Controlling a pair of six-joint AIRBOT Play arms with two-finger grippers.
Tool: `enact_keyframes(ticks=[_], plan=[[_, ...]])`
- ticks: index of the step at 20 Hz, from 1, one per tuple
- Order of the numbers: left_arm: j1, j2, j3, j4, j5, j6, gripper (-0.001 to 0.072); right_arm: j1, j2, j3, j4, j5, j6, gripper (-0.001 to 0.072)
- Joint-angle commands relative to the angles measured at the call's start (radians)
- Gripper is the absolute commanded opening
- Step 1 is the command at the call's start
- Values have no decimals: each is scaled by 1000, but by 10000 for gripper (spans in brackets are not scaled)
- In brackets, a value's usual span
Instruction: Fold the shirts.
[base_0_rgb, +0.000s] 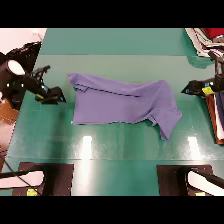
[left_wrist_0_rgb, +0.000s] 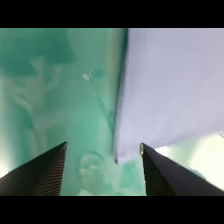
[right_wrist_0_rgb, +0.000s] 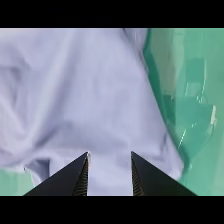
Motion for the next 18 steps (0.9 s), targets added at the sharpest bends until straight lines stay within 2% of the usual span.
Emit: enact_keyframes(ticks=[1, 3, 6, 13, 14, 15, 16, 18], plan=[[3, 92, -215, -79, 83, 6, 544, -24, 102, -100, 0, 5, -4, 314], [3, 103, -289, -115, 118, 7, 544, -24, 132, -119, 1, 2, -4, 314], [-2, 102, -377, -228, 180, 83, 543, -24, 161, -121, 2, 1, -3, 314], [-144, 102, -433, -232, 303, 70, 542, -24, 207, -121, -3, 12, -3, 314], [-143, 102, -433, -233, 303, 46, 462, -24, 212, -121, -11, 24, -3, 314], [-141, 105, -432, -233, 304, 47, 200, -33, 214, -121, -19, 43, -3, 314], [-141, 109, -432, -234, 304, 50, 39, -53, 210, -121, -30, 72, -3, 314], [-141, 123, -412, -223, 299, 50, 27, -124, 183, -122, -36, 133, -3, 314]])
